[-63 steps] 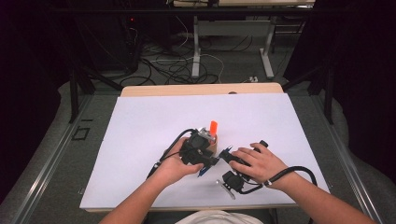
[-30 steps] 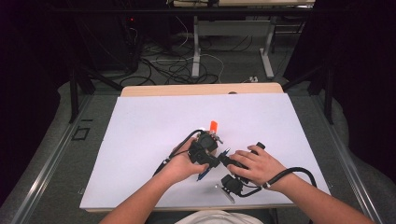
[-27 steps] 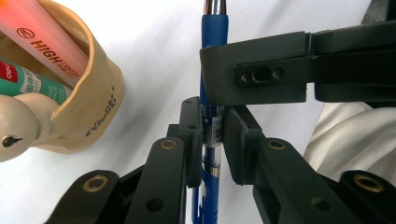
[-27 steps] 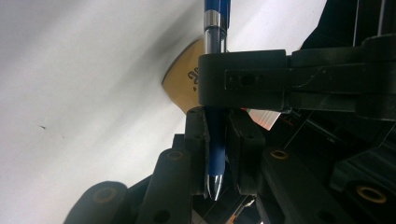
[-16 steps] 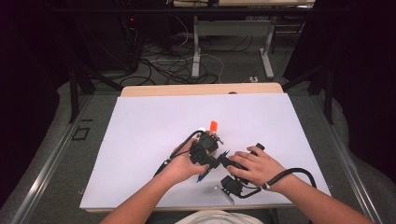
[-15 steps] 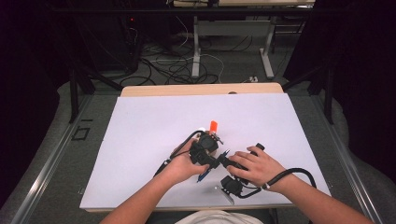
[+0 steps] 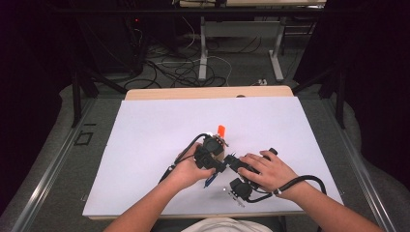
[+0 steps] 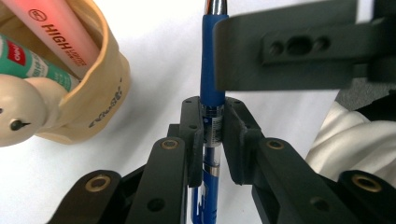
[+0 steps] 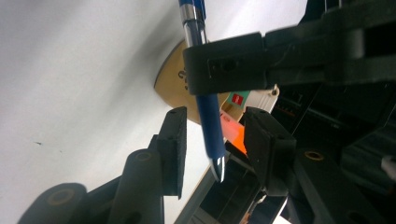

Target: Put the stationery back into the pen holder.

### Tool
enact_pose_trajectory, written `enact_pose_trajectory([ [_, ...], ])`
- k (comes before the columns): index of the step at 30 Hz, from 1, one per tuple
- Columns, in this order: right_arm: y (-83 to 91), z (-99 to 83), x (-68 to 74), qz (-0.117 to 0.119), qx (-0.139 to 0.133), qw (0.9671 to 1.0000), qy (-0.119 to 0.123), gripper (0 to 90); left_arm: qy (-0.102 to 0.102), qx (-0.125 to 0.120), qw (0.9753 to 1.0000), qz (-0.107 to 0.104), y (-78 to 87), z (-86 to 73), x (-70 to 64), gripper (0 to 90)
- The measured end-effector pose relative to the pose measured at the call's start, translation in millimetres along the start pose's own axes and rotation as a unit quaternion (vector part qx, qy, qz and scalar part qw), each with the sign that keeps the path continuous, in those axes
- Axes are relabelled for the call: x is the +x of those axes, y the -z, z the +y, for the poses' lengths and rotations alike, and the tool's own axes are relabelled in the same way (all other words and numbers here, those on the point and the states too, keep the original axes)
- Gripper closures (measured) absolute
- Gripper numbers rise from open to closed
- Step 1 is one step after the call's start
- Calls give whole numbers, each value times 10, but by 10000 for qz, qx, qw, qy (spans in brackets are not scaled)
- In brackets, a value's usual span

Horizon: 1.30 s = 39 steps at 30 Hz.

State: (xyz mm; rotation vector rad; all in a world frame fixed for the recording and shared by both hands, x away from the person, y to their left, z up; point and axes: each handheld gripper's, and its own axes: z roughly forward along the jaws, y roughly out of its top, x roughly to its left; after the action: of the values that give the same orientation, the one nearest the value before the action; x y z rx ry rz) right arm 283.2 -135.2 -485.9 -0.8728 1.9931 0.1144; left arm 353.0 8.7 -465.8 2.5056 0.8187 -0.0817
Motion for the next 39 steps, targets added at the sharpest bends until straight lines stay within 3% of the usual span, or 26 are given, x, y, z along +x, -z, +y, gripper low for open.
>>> enact_pose_trajectory([
  [9, 51, -115, -13, -109, -45, 9967, -807, 521, 218, -143, 9996, -61, 24, -6, 98, 793],
  [11, 68, -136, -2, -148, -76, 9943, -1052, 517, 282, -155, 9995, -71, 39, -3, 110, 793],
  [14, 69, -169, 5, -191, -170, 9905, -1349, 509, 206, -286, 9994, -6, 58, -3, 140, 793],
  [15, 78, -177, 15, -134, -120, 9880, -1537, 503, 230, -316, 9992, -12, 64, -4, 146, 793],
  [16, 73, -183, 42, -250, -147, 9843, -1739, 501, 250, -317, 9992, -3, 72, -4, 153, 793],
  [17, 68, -200, 27, -263, -211, 9838, -1759, 498, 271, -358, 9990, -3, 78, -5, 157, 793],
  [18, 74, -210, 30, -151, -198, 9812, -1914, 493, 294, -407, 9987, 20, 82, -8, 161, 793],
  [19, 65, -227, 34, -290, -277, 9794, -1978, 484, 331, -437, 9985, 8, 89, -7, 165, 793],
  [20, 69, -228, 47, -251, -256, 9753, -2181, 483, 312, -478, 9984, 32, 99, -6, 174, 793],
  [22, 69, -245, 56, -350, -271, 9722, -2301, 482, 338, -531, 9980, 41, 113, -6, 188, 793],
  [25, 55, -258, 86, -306, -301, 9659, -2554, 457, 334, -684, 9971, 75, 134, -5, 214, 793],
  [27, 27, -267, 114, -236, -271, 9582, -2839, 431, 337, -721, 9968, 105, 156, -1, 229, 793],
  [30, -2, -296, 140, -208, -235, 9520, -3045, 393, 331, -846, 9958, 117, 194, 5, 242, 793],
  [31, -7, -294, 155, -180, -188, 9454, -3250, 378, 304, -895, 9954, 148, 209, 7, 250, 793],
  [32, -24, -315, 163, -182, -220, 9442, -3282, 356, 315, -954, 9948, 163, 220, 8, 252, 793],
  [35, -63, -358, 185, -137, -203, 9325, -3603, 301, 313, -1130, 9929, 211, 263, 15, 269, 793],
  [37, -91, -390, 205, -63, -235, 9230, -3841, 267, 304, -1264, 9912, 233, 290, 18, 285, 793],
  [38, -89, -402, 219, 10, -161, 9162, -4003, 250, 345, -1339, 9901, 245, 299, 18, 288, 792],
  [39, -94, -421, 219, 43, -122, 9146, -4041, 235, 371, -1394, 9892, 265, 317, 19, 293, 793],
])
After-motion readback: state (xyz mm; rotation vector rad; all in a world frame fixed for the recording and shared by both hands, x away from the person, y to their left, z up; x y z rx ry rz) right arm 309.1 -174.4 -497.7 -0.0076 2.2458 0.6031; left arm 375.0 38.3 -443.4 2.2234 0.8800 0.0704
